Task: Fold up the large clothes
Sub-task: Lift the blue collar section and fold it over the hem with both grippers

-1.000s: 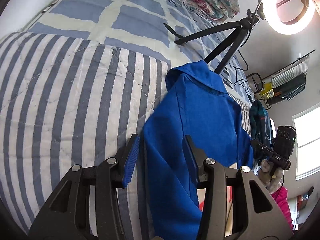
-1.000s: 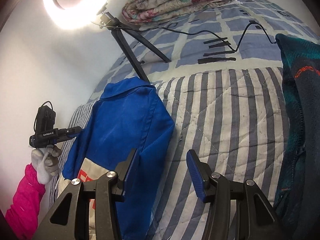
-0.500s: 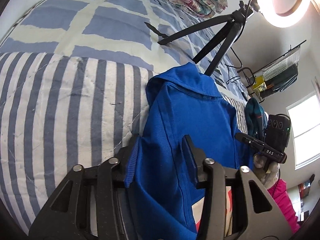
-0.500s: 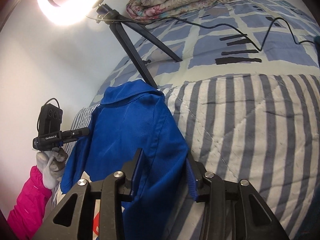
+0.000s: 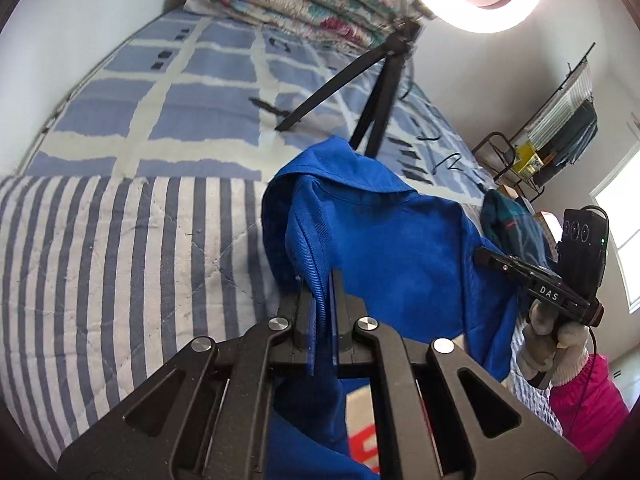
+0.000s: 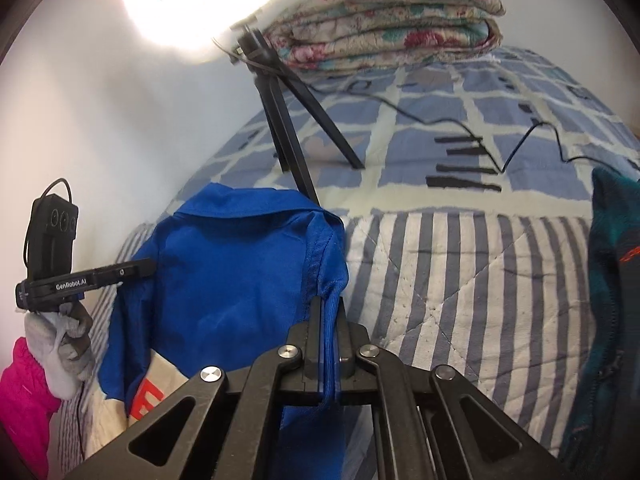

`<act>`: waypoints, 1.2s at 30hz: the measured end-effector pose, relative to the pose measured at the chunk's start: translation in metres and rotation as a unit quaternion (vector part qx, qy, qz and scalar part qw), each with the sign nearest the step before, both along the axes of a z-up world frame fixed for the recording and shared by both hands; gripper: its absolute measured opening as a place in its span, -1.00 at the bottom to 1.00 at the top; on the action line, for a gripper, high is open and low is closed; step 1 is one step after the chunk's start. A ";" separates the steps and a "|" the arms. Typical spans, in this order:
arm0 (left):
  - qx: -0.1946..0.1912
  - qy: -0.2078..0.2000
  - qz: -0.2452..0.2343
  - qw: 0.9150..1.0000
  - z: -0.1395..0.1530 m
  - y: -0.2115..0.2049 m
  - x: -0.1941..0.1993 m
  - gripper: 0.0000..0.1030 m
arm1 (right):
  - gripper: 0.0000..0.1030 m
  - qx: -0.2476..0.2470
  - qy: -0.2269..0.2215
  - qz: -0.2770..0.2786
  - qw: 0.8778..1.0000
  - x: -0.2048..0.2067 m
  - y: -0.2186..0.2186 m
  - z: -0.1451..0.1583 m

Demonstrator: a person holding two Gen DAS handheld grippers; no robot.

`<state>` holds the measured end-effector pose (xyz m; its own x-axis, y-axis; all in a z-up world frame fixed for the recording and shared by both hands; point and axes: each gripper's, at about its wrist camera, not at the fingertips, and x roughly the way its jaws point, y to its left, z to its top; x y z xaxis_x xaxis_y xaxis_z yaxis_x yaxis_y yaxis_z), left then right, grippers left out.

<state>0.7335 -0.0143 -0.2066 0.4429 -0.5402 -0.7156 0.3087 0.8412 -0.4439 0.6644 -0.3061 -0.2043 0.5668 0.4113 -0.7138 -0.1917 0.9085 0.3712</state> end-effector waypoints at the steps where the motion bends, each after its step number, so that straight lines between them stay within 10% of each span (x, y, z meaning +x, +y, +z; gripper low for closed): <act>1: -0.002 -0.006 -0.002 1.000 0.007 -0.001 -0.006 -0.96 | -1.00 0.000 -0.006 0.000 1.000 -0.004 0.001 0.008; 21: -0.037 -0.071 -0.008 0.997 0.125 0.022 -0.188 -0.98 | -1.00 -0.025 -0.090 0.022 0.995 -0.169 0.020 0.134; 36: -0.054 -0.060 -0.007 0.997 0.129 0.043 -0.333 -0.98 | -1.00 -0.020 -0.079 0.030 0.996 -0.324 0.024 0.126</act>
<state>0.4008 0.0288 -0.0778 0.5147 -0.6174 -0.5949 0.3762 0.7861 -0.4904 0.3403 -0.2816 -0.0784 0.6484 0.4203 -0.6348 -0.2989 0.9074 0.2954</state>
